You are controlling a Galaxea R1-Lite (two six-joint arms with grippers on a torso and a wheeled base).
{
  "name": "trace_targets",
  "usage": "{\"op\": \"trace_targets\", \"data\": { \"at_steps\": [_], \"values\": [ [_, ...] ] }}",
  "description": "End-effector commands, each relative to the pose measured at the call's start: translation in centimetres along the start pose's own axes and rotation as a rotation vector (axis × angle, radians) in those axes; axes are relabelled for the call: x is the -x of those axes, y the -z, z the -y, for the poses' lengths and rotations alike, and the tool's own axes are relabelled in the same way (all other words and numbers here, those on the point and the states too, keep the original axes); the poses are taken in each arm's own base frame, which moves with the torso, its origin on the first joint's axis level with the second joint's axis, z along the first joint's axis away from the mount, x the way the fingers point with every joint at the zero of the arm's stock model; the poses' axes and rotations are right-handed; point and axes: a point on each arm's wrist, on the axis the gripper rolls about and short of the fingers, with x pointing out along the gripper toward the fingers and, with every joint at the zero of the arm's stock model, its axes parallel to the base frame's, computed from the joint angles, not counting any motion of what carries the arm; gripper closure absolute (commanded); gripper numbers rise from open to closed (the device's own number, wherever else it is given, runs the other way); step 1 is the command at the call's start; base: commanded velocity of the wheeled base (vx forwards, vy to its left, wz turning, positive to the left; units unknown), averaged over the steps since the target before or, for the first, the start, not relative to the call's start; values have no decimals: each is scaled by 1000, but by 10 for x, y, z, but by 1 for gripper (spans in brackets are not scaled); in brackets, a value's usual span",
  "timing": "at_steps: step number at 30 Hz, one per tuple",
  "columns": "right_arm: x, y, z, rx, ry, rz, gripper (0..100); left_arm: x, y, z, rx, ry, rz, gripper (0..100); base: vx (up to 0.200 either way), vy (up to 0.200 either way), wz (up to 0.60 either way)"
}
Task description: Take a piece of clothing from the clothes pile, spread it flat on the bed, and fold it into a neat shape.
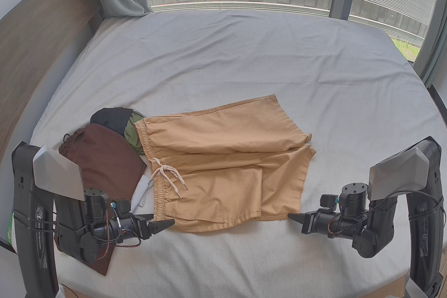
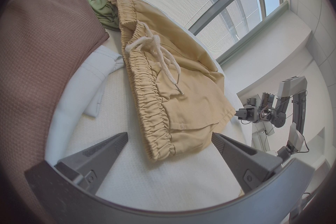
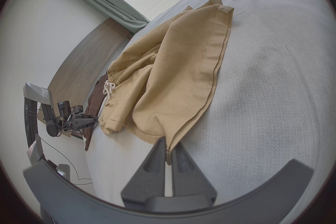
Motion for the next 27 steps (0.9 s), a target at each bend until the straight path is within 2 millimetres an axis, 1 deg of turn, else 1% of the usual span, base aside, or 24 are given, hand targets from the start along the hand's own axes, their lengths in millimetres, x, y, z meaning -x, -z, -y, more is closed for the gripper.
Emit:
{"op": "trace_targets", "data": {
  "at_steps": [1,8,9,16,19,22,24,25,27],
  "values": [
    [0,1,0,0,-1,-2,100,-10,0,5,6,3,-2,0,0,0,0],
    [0,1,0,0,-1,-4,100,-13,-4,3,40,4,17,0,0,0,0],
    [0,1,0,-1,0,-5,100,-13,-4,3,40,4,17,100,0,0,0],
    [2,2,0,-3,3,-8,100,-14,-3,4,45,11,11,100,0,0,0],
    [7,0,-2,19,5,-3,100,-13,-4,4,43,9,13,100,0,0,0],
    [23,-4,1,47,30,1,100,-8,-7,4,43,1,26,100,0,0,0],
    [29,-4,0,46,35,-3,100,-4,-8,5,44,-2,29,100,0,0,0],
    [37,-3,-1,40,44,-8,100,0,-9,8,46,-5,30,100,0,0,0],
    [40,-3,-1,36,47,-11,100,5,-10,11,48,-9,30,100,0,0,0]
  ]
}}
